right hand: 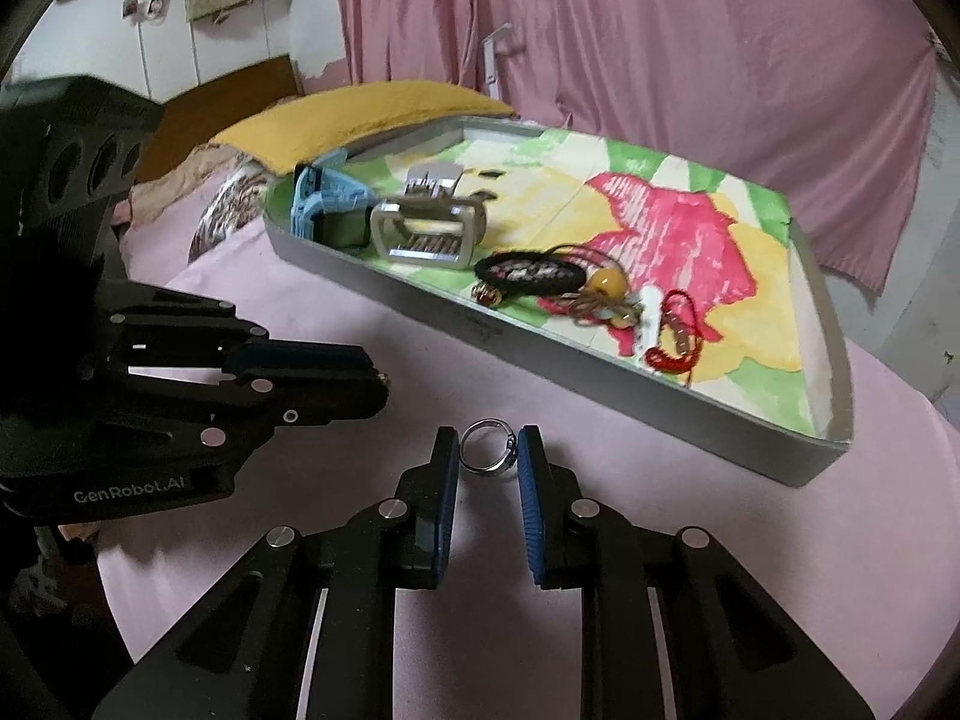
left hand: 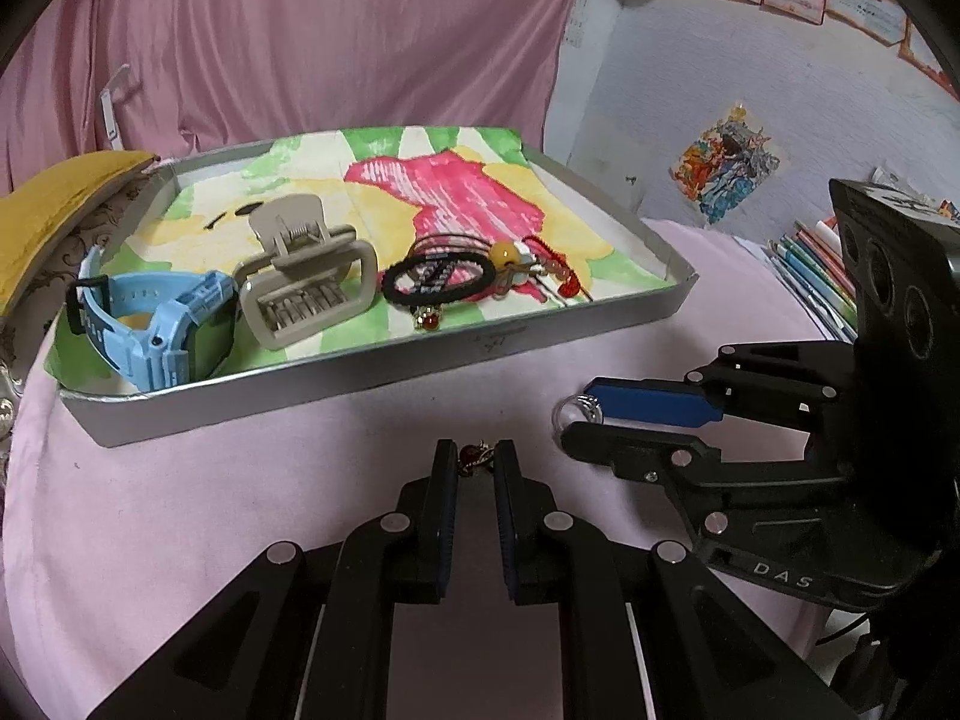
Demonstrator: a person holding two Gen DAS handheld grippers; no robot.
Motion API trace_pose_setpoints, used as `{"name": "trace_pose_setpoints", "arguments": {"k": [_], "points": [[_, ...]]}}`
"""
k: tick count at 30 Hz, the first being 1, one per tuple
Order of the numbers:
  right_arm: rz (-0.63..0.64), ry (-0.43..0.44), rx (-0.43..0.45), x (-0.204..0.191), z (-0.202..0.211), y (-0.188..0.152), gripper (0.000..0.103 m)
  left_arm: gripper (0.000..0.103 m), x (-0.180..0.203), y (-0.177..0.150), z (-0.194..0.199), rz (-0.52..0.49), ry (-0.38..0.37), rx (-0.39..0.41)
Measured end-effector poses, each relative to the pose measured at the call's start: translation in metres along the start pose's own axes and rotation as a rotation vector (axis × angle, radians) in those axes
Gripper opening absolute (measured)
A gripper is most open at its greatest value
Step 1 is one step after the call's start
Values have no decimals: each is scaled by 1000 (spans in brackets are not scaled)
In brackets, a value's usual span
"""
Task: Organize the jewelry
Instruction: 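Carry the gold charm and silver ring over the tray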
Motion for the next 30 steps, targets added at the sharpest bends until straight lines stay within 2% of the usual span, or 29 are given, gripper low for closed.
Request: {"name": "trace_pose_setpoints", "arguments": {"k": [5, 13, 21, 24, 30], "points": [[-45, -23, 81, 6, 15, 3, 17, 11, 1, 9, 11, -2, 8, 72], [-102, -104, 308, 18, 47, 22, 17, 11, 6, 34, 32, 10, 27, 285], [-128, -194, 535, 24, 76, 42, 17, 11, 16, 55, 47, -35, 95, 479], [-125, -222, 588, 26, 80, 46, 17, 11, 16, 61, 48, -39, 116, 528], [-112, -266, 631, 33, 77, 50, 17, 11, 14, 71, 48, -39, 137, 604]]}}
Point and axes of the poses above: each gripper's, at about its wrist camera, not at the fingertips, and z roughly against the way its jaws point, x to its right, y to its top, the point moved 3 cm from there along -z, roughly the way its jaws point, and after that the axes turned 9 degrees about x, right-handed, at the moved point
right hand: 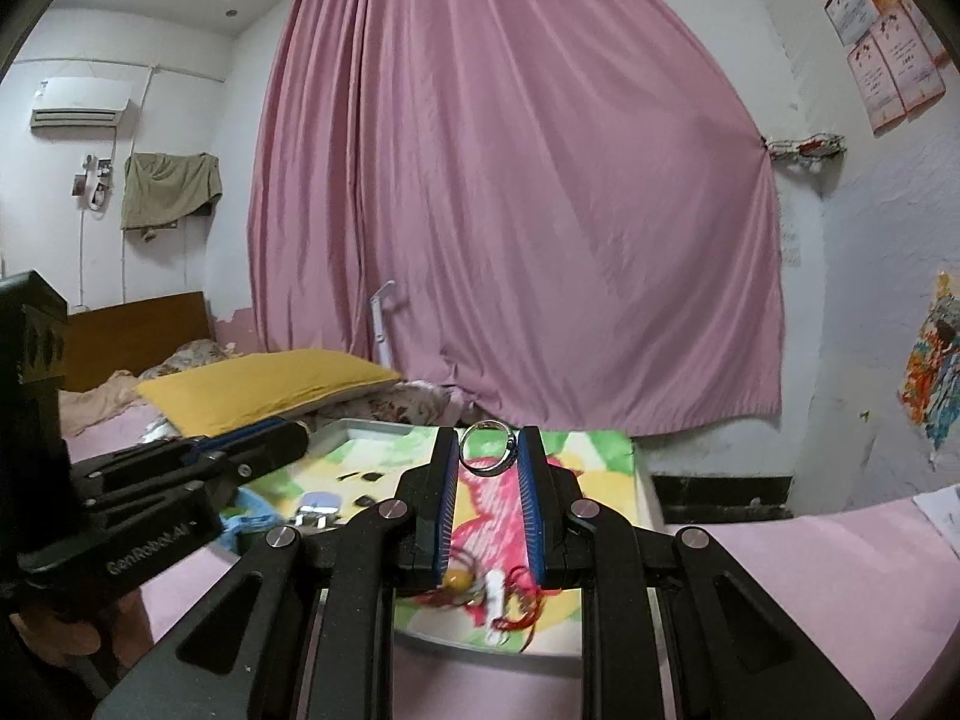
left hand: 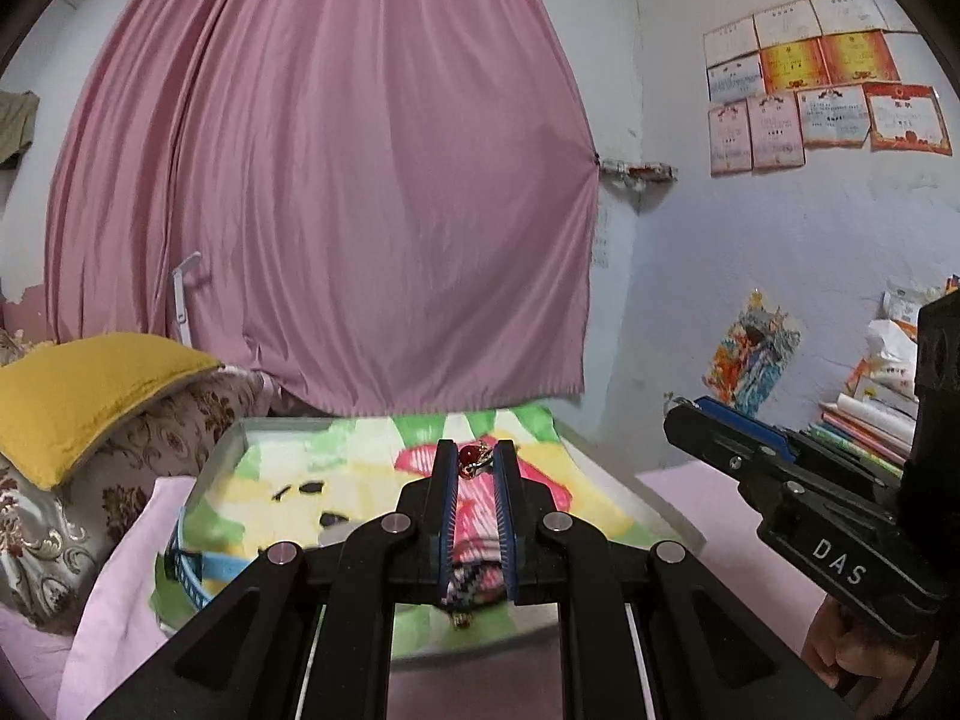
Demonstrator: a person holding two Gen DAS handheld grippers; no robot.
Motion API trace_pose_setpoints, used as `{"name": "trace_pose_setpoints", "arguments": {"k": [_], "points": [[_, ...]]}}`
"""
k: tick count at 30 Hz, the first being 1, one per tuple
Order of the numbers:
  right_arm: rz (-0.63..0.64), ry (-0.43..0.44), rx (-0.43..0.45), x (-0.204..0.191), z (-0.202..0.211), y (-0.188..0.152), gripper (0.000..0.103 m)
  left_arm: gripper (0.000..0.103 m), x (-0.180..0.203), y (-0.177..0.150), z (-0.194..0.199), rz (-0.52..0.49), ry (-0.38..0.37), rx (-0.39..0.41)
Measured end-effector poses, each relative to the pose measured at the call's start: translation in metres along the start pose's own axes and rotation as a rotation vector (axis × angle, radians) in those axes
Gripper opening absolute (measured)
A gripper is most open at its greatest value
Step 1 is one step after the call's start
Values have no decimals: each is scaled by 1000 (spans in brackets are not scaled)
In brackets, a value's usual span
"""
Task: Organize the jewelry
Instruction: 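Carry the gold charm and silver ring over the tray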
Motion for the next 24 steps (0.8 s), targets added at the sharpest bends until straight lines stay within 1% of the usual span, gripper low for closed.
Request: {"name": "trace_pose_setpoints", "arguments": {"k": [4, 8, 11, 15, 17, 20, 24], "points": [[1, -12, -9, 3, -9, -2, 17, 11, 0, 0, -7, -6, 4, 21], [-13, -20, -30, 8, -23, -3, 17, 11, 1, -3, -17, -9, 8, 13], [-24, -25, -56, 11, -33, -7, 17, 11, 2, -6, -25, -12, 8, -7], [-33, -31, -101, 16, -45, -16, 17, 11, 2, -11, -38, -20, 11, -65], [-38, -41, -136, 19, -52, -21, 17, 11, 2, -15, -44, -18, 10, -112], [-73, -50, -191, 28, -62, -27, 17, 11, 3, -21, -50, -18, 1, -157], [-102, -55, -239, 33, -67, -34, 17, 11, 4, -26, -56, -9, -23, -209]]}}
Point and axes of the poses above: each gripper's, at about its wrist camera, not at the fingertips, and z roughly against the way its jaws point, x to its right, y to its top, the point moved 3 cm from there along -z, roughly the way its jaws point, and after that the axes turned 9 degrees about x, right-handed, at the moved point
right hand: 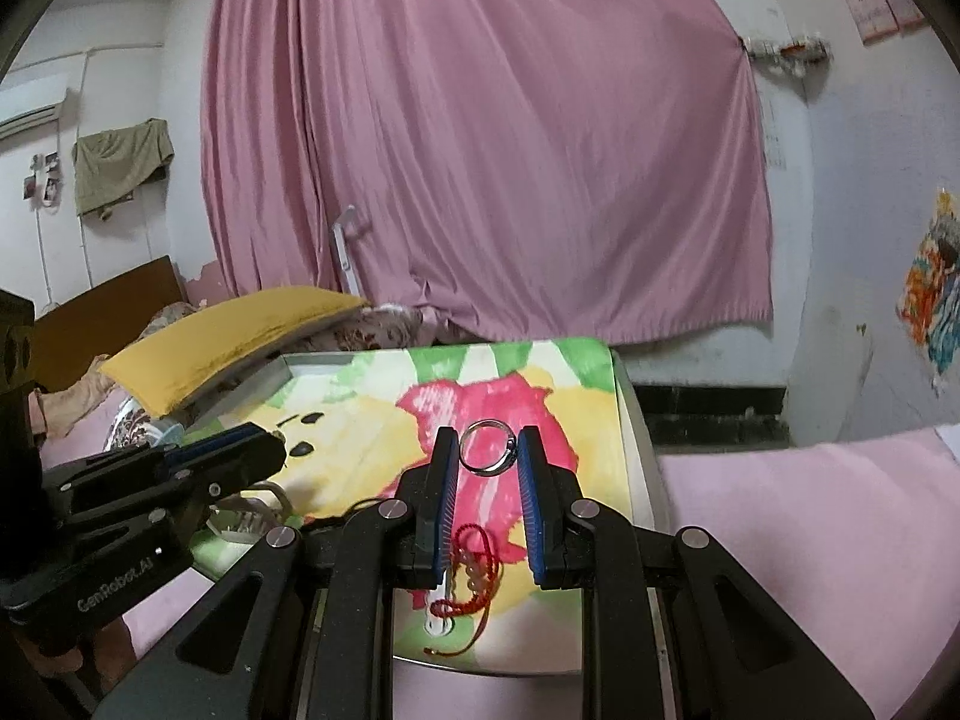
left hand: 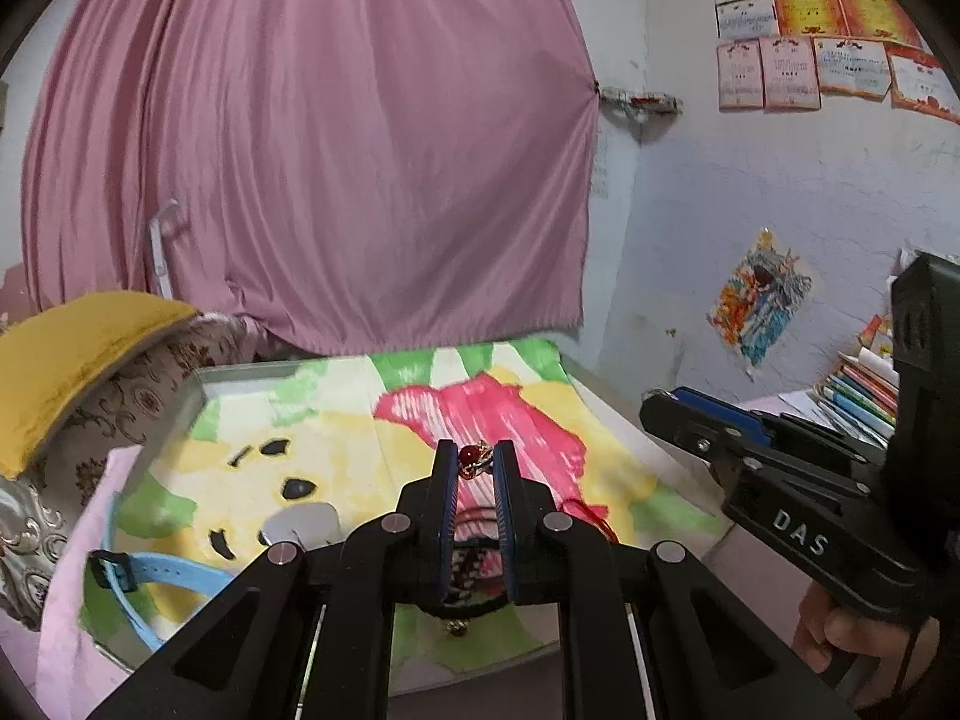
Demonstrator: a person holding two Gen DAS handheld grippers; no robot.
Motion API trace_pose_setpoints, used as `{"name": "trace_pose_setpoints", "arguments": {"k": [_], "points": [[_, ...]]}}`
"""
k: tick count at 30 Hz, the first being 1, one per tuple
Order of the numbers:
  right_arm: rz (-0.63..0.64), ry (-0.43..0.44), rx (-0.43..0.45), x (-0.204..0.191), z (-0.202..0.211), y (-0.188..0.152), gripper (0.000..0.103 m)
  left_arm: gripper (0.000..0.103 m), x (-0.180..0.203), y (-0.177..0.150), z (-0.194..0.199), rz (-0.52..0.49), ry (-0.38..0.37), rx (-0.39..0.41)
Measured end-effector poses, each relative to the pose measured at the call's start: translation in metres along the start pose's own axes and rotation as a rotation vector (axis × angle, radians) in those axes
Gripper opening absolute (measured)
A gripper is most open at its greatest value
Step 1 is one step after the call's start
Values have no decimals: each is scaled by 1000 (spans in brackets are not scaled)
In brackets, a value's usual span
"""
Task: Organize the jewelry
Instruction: 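Carry the gold charm and silver ring over the tray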
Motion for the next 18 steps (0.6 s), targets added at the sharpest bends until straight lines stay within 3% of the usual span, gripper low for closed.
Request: {"name": "trace_pose_setpoints", "arguments": {"k": [18], "points": [[-79, 75, -265, 6, -41, -35, 17, 11, 5, -22, -28, -1, -27, -225]]}}
Point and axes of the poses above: each gripper's, at about its wrist camera, not at the fingertips, and z roughly against the way its jaws point, x to its right, y to its top, the point moved 3 cm from there along -z, roughly the way its jaws point, and after that the axes turned 9 degrees about x, right-handed, at the moved point
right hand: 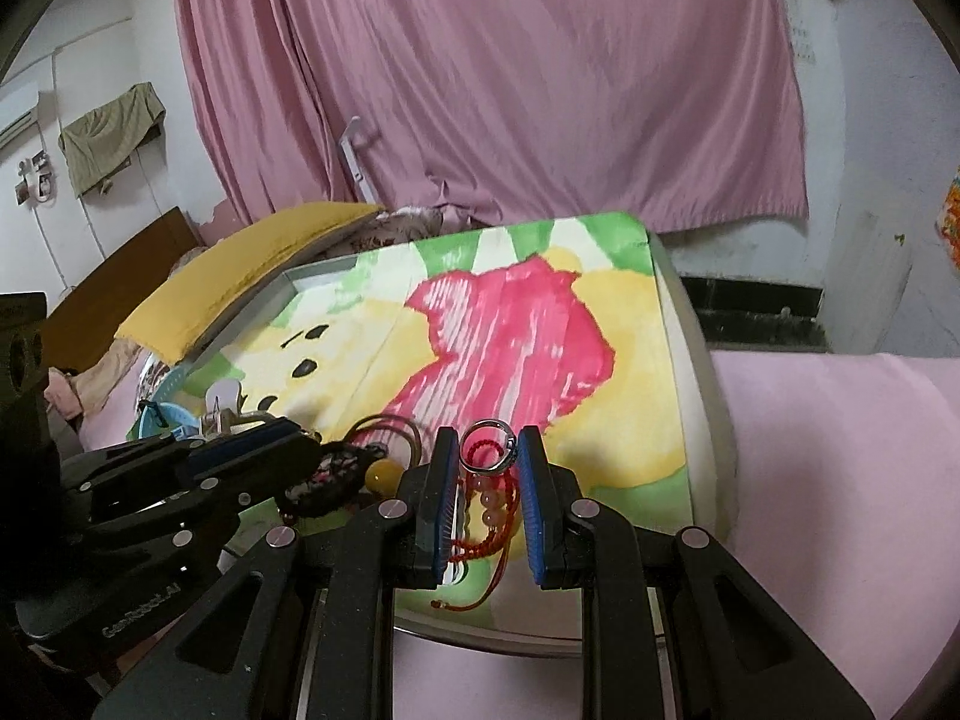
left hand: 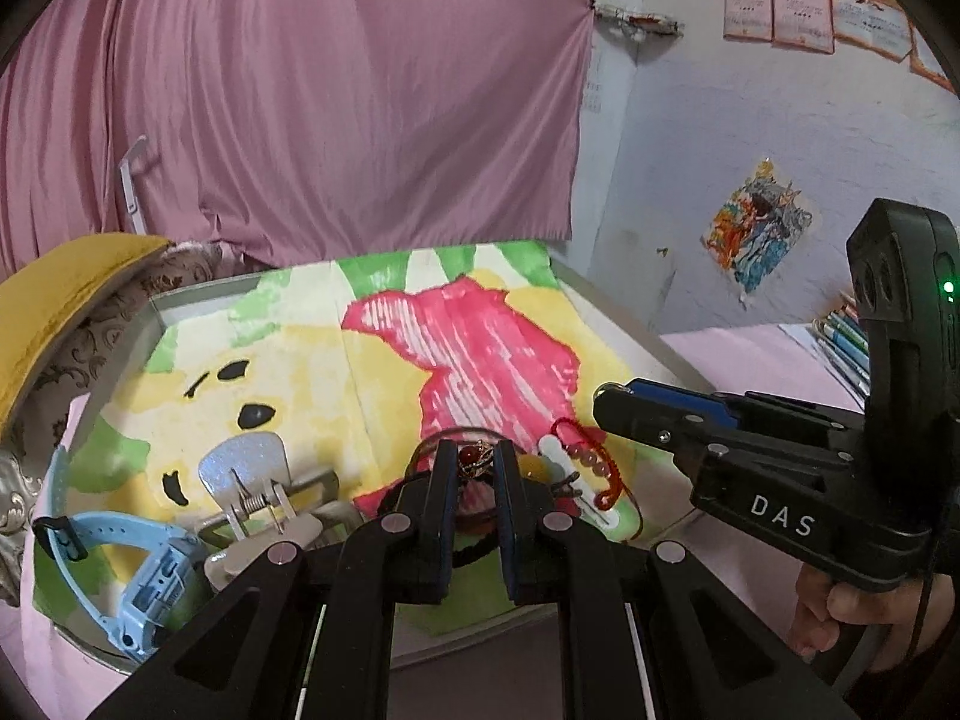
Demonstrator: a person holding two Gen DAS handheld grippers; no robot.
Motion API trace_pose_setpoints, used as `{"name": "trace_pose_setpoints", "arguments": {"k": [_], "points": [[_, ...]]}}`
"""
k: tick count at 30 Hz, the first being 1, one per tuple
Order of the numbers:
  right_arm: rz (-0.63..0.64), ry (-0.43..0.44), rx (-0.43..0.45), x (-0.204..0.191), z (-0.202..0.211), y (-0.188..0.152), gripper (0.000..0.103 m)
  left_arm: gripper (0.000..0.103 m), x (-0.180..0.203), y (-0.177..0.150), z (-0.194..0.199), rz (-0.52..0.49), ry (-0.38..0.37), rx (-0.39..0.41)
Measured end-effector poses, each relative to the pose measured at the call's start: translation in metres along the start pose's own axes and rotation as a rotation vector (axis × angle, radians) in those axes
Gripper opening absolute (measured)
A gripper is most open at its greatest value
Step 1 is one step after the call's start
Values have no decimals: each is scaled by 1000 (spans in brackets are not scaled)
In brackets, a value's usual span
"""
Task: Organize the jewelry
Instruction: 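Carry the gold charm and silver ring over the tray, then open both grippers to drop the charm and ring into the tray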
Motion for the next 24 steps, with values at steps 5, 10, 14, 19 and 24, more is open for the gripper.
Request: {"name": "trace_pose_setpoints", "arguments": {"k": [5, 10, 14, 19, 24], "points": [[-7, 8, -31, -1, -4, -3, 17, 11, -3, -4, -8, 18, 1, -47], [-13, -1, -64, 0, -10, -5, 17, 11, -4, -6, -10, 27, -1, -68], [-16, 1, -80, 0, -12, -7, 17, 11, -5, -7, -13, 38, -4, -82], [-19, -9, -83, 0, -11, -8, 18, 11, -7, -8, -15, 50, -2, -95], [-15, -15, -88, 0, -11, -8, 18, 11, -11, -9, -16, 69, -1, -98]]}}
Point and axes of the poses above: each gripper's, at about its wrist camera, not at the fingertips, and z roughly against the way its jaws point, x to its right, y to its top, the point moved 3 cm from there along -z, roughly the way its jaws point, and after that the axes turned 9 degrees about x, right-handed, at the moved point
